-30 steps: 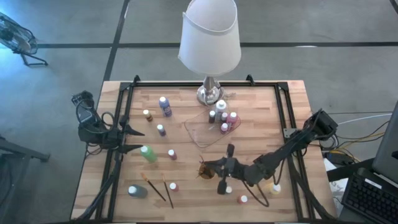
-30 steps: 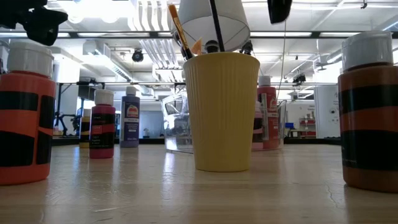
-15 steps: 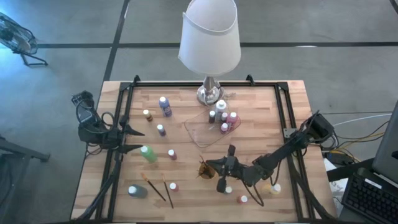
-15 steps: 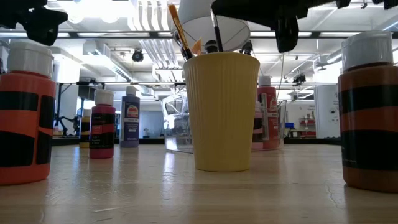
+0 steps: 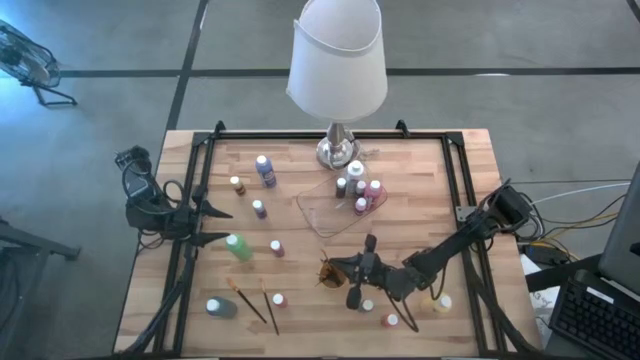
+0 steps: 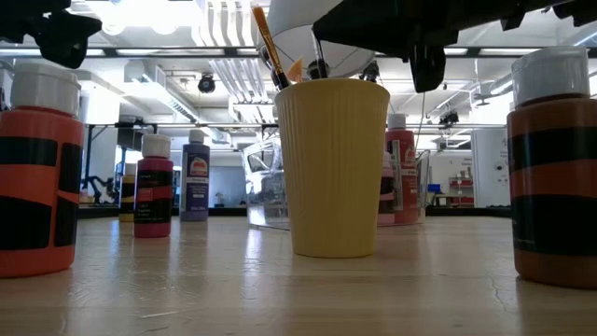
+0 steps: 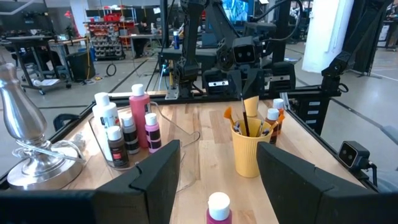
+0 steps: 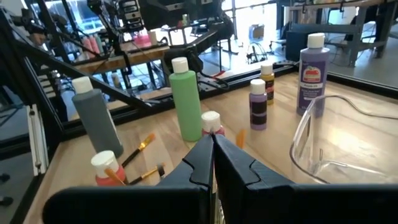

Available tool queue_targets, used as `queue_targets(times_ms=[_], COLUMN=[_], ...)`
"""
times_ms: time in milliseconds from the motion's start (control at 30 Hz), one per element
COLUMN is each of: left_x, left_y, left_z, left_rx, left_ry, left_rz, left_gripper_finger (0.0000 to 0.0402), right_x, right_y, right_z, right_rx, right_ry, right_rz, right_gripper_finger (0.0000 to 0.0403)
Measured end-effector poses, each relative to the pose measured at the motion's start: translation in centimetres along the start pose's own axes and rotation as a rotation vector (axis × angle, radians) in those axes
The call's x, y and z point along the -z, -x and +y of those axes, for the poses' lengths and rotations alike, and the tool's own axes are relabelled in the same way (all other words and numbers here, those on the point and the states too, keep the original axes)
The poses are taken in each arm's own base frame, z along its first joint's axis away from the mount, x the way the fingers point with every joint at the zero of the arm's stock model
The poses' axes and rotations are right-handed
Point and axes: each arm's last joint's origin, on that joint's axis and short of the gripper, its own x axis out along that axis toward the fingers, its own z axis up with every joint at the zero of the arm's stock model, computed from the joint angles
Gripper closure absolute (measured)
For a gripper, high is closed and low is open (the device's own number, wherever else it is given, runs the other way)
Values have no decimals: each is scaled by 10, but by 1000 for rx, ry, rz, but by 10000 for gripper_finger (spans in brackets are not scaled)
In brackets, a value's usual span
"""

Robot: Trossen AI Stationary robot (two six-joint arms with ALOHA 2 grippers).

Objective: Pick & Place Paint Supplies
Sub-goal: Put the black paint brush into the yellow cup

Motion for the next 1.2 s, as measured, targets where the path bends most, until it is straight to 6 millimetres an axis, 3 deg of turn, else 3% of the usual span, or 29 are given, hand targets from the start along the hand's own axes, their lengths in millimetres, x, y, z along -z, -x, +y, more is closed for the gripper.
queue_targets(times_ms=[333, 600, 1200], left_x=[0, 0, 0], left_y=[0, 0, 0], left_z=[0, 0, 0], left_rx=[0, 0, 0], left_ry=[0, 0, 0], left_rz=[0, 0, 0], left_gripper_finger=[183, 183, 183], right_x=[4, 19, 19], right_y=[0, -3, -3], right_z=[-1, -1, -2], right_rx=[6, 3, 4], right_ry=[33, 32, -2], right_rz=[26, 51, 68], right_gripper_finger=[395, 395, 379])
